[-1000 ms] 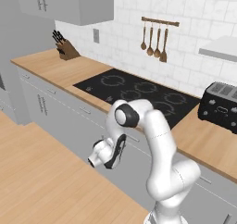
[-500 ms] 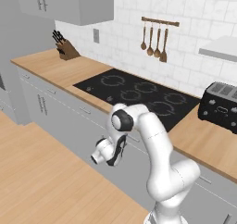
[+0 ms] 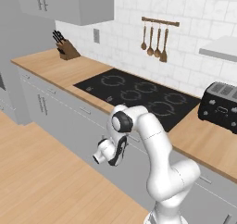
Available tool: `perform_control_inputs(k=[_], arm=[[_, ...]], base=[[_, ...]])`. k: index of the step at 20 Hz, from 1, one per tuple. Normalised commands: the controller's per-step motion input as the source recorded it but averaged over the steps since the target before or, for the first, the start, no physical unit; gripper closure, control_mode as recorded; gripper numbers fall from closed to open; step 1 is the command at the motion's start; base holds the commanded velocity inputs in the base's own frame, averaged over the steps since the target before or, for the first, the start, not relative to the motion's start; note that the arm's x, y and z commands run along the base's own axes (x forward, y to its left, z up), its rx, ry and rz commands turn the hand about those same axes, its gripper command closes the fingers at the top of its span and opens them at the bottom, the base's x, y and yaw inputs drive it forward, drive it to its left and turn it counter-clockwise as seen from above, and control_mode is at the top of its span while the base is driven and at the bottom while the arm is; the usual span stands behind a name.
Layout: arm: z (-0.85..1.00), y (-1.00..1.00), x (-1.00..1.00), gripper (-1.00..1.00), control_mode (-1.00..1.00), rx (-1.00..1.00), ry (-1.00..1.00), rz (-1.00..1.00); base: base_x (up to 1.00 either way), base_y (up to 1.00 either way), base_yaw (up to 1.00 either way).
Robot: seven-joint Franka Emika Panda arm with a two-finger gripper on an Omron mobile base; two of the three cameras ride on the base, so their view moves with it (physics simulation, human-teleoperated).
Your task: Take a straw from the drawer in front and place it inside the glass cup on the dining counter.
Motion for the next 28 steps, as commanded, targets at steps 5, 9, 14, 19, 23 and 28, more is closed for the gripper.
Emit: perform_control_inputs(k=[5, 9, 14, 19, 23, 28], arm=[[0.02, -0.25, -0.03, -1.00, -1.00, 0.05, -0.10, 0.00], [0.02, -0.23, -0.03, -1.00, -1.00, 0.07, -0.08, 0.00], [0.00, -0.26, 0.00, -1.00, -1.00, 0.07, -0.01, 0.00], [0.00, -0.26, 0.00, 1.00, -1.00, 0.09, 0.00, 0.02], [0.00, -0.07, -0.05, 1.00, -1.00, 0.08, 0.00, 0.03], [0.00, 0.12, -0.42, 1.00, -1.00, 0.04, 0.00, 0.05]], base=[[0.00, 0.00, 0.00], [0.00, 0.00, 0.00], [0.00, 0.00, 0.00], [0.00, 0.00, 0.00], [0.00, 0.00, 0.00], [0.00, 0.00, 0.00]])
